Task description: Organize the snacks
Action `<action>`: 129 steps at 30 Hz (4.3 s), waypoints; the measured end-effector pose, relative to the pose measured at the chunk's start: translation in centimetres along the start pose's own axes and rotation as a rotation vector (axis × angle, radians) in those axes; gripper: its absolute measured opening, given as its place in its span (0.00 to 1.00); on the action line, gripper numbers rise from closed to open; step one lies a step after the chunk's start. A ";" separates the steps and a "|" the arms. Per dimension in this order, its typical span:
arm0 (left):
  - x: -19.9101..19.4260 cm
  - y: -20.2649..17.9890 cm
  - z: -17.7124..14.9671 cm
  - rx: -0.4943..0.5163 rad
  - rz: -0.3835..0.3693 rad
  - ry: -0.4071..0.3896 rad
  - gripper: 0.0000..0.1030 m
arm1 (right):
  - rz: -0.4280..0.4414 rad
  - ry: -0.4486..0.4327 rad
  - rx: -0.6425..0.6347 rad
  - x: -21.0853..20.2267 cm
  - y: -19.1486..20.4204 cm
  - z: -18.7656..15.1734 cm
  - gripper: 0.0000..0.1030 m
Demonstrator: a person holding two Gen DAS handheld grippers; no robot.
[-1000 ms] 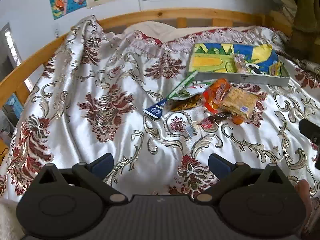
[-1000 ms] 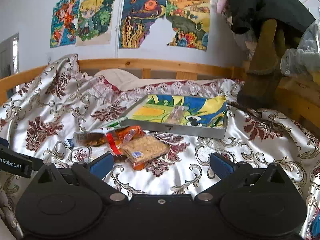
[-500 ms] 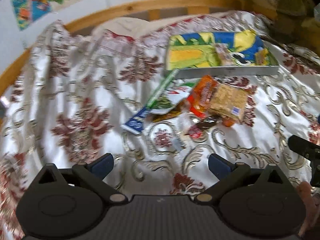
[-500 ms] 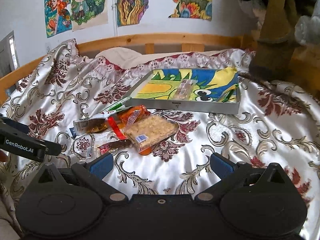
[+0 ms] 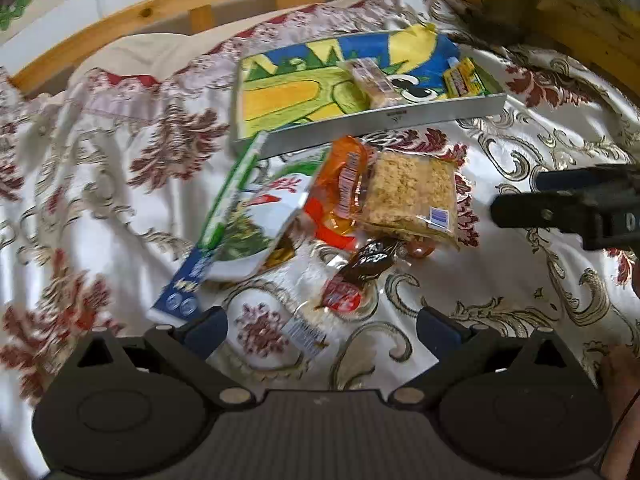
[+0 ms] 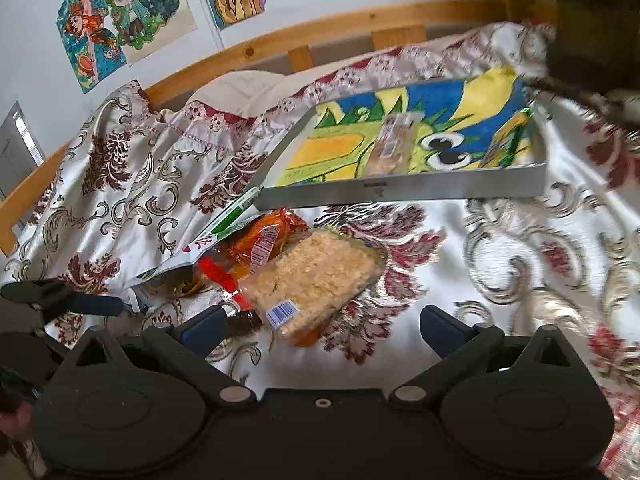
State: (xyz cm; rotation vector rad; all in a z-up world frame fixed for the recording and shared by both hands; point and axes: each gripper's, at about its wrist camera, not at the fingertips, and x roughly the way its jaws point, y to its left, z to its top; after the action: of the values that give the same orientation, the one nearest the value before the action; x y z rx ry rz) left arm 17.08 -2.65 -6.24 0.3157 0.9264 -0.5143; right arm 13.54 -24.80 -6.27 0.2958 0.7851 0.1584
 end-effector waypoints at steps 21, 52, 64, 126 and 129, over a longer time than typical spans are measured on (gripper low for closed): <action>4.5 -1.3 1.0 0.140 -0.160 -0.019 0.67 | 0.053 0.058 0.212 6.8 -2.3 2.0 0.40; 3.8 -2.1 1.7 -0.009 -0.148 0.089 0.30 | 0.152 0.024 0.278 4.6 -2.8 3.3 0.21; 0.0 -1.7 2.1 -0.126 -0.177 0.002 0.29 | 0.092 -0.155 0.238 -0.3 -4.1 4.9 0.21; 10.9 -0.1 17.3 -0.369 0.063 -0.260 0.70 | -0.206 -0.283 0.232 4.4 -11.1 11.1 0.74; 8.4 -0.1 16.1 -0.371 0.103 -0.310 0.82 | -0.207 -0.313 0.192 2.5 -10.3 10.6 0.84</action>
State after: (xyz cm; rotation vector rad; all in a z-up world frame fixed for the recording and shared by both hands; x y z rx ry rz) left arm 32.08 -12.72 -4.00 -0.0531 0.6815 -0.2780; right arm 23.17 -36.04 -4.17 0.4078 0.5158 -0.1568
